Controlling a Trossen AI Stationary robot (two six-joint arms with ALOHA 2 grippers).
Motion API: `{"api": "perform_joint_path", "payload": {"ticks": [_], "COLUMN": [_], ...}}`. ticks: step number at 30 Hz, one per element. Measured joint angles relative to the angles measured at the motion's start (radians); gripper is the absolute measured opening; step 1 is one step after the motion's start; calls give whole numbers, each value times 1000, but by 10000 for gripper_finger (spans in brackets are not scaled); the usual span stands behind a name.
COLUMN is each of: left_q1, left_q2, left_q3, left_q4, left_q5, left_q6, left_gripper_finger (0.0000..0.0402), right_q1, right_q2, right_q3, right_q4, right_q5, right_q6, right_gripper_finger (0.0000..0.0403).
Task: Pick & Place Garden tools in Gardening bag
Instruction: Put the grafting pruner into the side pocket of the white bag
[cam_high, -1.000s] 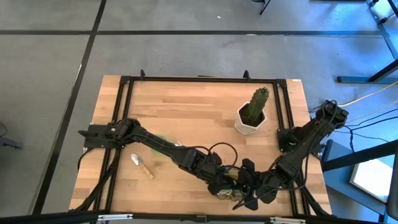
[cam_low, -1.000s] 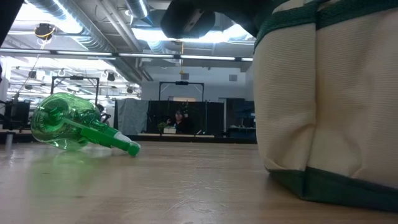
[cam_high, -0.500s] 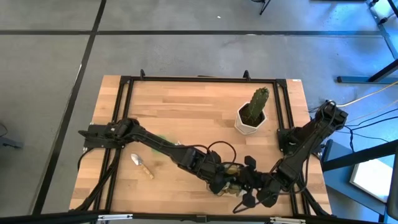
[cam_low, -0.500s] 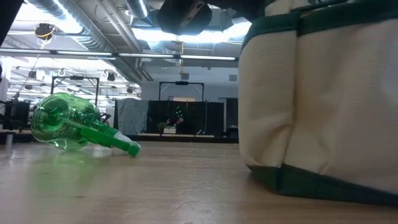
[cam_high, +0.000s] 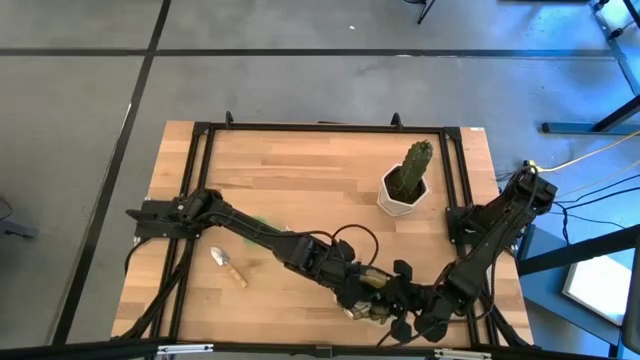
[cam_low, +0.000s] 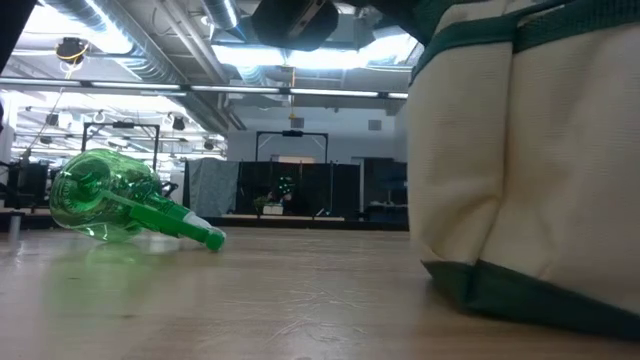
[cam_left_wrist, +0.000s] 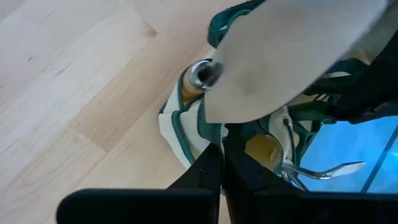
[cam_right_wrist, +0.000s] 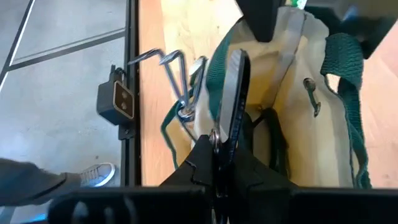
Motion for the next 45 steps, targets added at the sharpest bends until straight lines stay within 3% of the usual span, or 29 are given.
{"api": "perform_joint_path", "payload": {"ticks": [8, 14, 26, 37, 45], "left_q1": [6, 13, 27, 27, 26], "left_q2": [-1, -1, -1, -2, -2], "left_q3": [0, 0, 0, 0, 0], "left_q4": [-8, -32, -18, -55, -60], "left_q5": [-4, -68, -148, -166, -169], "left_q6": [10, -52, -145, -172, -172], "left_gripper_finger": [2, 1, 1, 1, 1], "right_q1": [1, -2, -7, 3, 39], "right_q2": [-38, -40, -39, -38, -37], "right_q3": [9, 31, 32, 21, 20], "right_q4": [-13, -17, -22, -166, -112], "right_q5": [-26, -30, 31, 88, 63], "right_q6": [-26, -100, -165, 94, 55], "right_gripper_finger": [10, 10, 10, 10, 10]}}
